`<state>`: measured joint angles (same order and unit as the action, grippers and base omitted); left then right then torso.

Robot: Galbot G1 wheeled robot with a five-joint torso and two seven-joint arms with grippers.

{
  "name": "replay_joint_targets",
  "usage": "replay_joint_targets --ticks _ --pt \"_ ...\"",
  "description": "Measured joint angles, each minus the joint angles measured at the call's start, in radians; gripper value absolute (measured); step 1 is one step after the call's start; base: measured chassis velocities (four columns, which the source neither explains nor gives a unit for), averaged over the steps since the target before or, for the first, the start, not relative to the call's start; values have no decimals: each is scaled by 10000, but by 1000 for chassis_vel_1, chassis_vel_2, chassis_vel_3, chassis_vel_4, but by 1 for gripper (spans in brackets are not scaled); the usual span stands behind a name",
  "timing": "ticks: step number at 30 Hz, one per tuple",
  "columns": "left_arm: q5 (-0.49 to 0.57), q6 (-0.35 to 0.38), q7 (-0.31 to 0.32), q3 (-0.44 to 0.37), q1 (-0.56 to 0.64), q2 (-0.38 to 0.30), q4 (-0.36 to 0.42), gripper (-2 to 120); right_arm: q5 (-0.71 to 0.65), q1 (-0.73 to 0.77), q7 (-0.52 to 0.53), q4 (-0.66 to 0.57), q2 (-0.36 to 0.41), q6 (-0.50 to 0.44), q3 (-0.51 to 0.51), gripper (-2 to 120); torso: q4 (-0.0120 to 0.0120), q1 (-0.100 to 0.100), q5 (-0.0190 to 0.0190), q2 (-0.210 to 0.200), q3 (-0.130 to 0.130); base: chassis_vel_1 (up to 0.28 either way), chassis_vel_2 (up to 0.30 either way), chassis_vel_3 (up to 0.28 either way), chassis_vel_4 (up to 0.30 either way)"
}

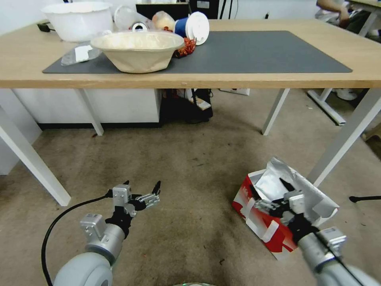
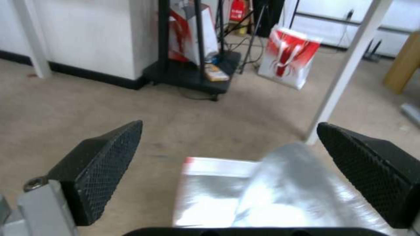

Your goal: Pick up the food delivery bag from the floor and place it on the table.

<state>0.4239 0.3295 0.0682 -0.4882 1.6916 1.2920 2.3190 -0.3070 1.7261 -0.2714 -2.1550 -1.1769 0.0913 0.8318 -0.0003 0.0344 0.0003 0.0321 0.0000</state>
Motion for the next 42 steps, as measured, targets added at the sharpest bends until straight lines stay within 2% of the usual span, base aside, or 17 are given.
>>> replay_joint_targets --ticks 3,4,5,6,9,11,13,21,23,28,31,42 --pt "-35 -7 -4 2 13 2 -2 101 -114 -96 -82 207 228 -70 142 100 2 0 1 1 -1 0 0 0 0" --pt "-145 -55 -14 24 69 18 -3 100 -472 -381 -283 718 831 -243 346 100 1 0 -1 3 0 0 0 0 0" --pt "-200 -70 -18 41 91 28 -3 100 -689 -599 -376 1026 1160 -349 371 100 3 0 -1 4 0 0 0 0 0" --pt "-200 -70 -18 41 91 28 -3 100 -689 -599 -376 1026 1160 -349 371 100 3 0 -1 4 0 0 0 0 0" --pt "-372 -81 -19 92 138 76 3 100 -1073 -1423 -635 2019 2249 -640 118 100 5 1 -1 7 0 0 0 0 0" --pt "-377 -81 -19 92 139 79 2 100 -1096 -1487 -649 2092 2326 -644 79 100 5 1 -1 8 0 0 0 0 0" --pt "-388 -81 -18 41 134 78 3 100 -1280 -2122 -709 2912 3071 -645 -349 100 4 1 -1 11 0 0 0 0 0" --pt "-400 -81 -19 21 103 66 -28 100 -1492 -3134 -806 4261 4018 -511 -1064 100 3 2 -1 14 0 0 0 0 0" --pt "-454 -81 -19 39 48 111 -110 100 -1454 -3744 -988 5009 4416 -494 -1580 100 0 2 -3 15 0 0 0 0 0" --pt "-469 -84 -19 34 5 142 -184 100 -1279 -4581 -1185 5747 4688 -541 -2313 100 3 2 -2 15 0 0 0 0 0" --pt "-472 -114 -19 9 -29 151 -271 100 -1016 -5669 -1374 6637 4831 -789 -3176 100 4 2 -2 17 0 0 0 0 0" --pt "-473 -108 -18 -65 -112 215 -474 100 -172 -7637 -1958 8269 4825 -748 -5285 100 4 2 -3 19 0 0 0 0 0"
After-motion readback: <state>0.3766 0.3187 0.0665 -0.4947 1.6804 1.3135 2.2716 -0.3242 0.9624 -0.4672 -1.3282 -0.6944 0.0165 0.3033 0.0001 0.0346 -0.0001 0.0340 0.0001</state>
